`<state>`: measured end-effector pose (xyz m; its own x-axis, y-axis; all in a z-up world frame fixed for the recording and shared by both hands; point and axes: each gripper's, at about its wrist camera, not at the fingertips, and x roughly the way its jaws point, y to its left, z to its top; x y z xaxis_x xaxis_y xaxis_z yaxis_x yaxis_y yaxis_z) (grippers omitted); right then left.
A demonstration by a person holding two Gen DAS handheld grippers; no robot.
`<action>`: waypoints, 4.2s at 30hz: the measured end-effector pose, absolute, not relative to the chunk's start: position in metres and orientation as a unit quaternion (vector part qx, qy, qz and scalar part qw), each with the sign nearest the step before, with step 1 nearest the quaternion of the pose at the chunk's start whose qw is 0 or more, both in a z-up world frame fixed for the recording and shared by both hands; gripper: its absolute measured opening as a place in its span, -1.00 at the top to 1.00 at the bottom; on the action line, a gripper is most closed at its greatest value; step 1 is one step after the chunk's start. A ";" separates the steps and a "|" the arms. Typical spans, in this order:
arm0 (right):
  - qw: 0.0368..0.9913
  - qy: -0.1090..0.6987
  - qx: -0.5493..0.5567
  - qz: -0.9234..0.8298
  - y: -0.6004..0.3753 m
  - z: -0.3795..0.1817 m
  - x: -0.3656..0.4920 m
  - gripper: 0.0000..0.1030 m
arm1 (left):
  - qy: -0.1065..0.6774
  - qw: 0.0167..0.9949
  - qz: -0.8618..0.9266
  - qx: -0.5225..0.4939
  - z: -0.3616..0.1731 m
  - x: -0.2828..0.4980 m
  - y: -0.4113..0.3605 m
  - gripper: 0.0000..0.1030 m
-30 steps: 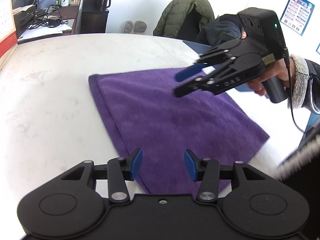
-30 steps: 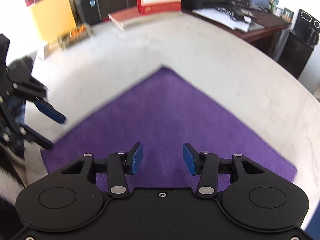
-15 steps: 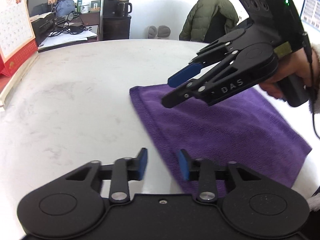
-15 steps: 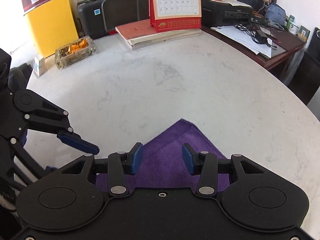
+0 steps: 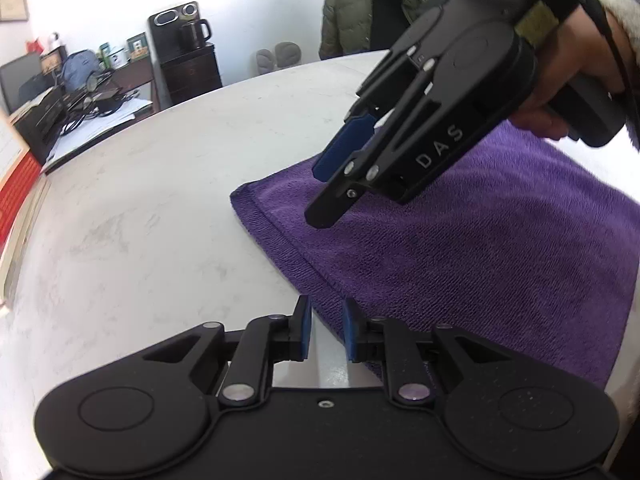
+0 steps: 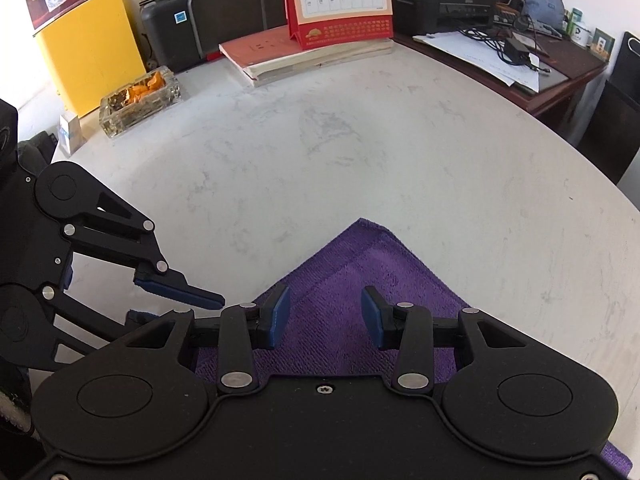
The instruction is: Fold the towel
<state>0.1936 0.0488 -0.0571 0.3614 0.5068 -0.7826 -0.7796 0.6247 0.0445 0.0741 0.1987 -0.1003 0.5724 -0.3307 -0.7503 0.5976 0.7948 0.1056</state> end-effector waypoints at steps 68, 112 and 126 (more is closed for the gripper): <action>0.776 0.443 0.087 0.441 -0.001 -0.053 0.243 0.93 | 0.351 0.845 -0.330 0.231 -0.096 0.120 0.189 0.72; 0.725 0.485 0.022 0.489 0.058 -0.105 0.267 0.93 | 0.390 0.842 -0.337 0.157 -0.102 0.109 0.203 0.72; 0.739 0.481 0.018 0.471 0.063 -0.104 0.261 0.95 | 0.417 0.862 -0.269 0.103 -0.078 0.051 0.228 0.71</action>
